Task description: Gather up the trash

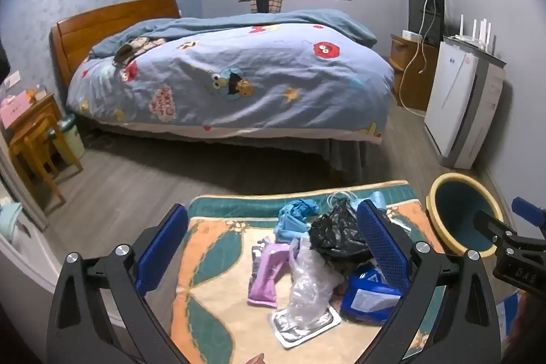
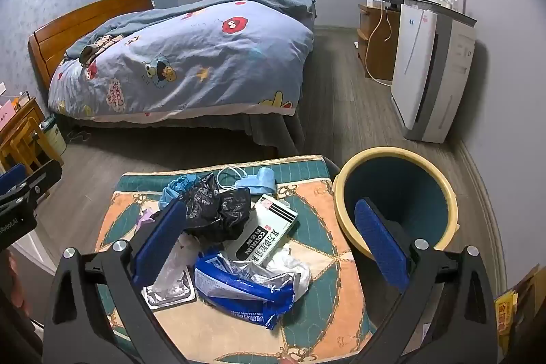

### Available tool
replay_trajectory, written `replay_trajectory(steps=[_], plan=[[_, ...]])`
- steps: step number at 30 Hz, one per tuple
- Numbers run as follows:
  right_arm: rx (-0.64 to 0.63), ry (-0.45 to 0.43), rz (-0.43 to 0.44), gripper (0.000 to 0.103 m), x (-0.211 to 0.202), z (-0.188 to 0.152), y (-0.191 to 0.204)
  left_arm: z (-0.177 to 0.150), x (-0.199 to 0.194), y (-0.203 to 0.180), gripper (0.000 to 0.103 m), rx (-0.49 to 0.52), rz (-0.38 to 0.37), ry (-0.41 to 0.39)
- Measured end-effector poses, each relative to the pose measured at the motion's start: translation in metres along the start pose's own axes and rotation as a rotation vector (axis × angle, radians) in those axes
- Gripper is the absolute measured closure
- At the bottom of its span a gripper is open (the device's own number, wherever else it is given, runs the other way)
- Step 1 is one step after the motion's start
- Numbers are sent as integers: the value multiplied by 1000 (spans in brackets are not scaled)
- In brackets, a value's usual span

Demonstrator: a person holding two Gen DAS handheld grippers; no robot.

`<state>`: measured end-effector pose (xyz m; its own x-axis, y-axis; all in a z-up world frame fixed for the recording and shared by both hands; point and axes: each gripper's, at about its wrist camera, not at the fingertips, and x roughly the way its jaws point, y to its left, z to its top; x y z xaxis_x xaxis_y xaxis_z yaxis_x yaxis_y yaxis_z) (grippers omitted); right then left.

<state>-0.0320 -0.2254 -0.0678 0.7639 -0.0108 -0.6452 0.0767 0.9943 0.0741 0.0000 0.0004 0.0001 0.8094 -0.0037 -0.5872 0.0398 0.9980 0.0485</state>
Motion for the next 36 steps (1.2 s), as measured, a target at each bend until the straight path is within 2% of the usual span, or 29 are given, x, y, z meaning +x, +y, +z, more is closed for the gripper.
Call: replay_trajectory(steps=[12, 15, 36], plan=[[-2, 1, -3, 5, 6, -11, 1, 0, 0, 0, 5, 5, 1, -4], [3, 11, -3, 5, 4, -3, 0, 0, 0, 0, 5, 5, 2, -3], [1, 19, -2, 5, 5, -6, 1, -2, -2, 1, 5, 6, -2, 0]])
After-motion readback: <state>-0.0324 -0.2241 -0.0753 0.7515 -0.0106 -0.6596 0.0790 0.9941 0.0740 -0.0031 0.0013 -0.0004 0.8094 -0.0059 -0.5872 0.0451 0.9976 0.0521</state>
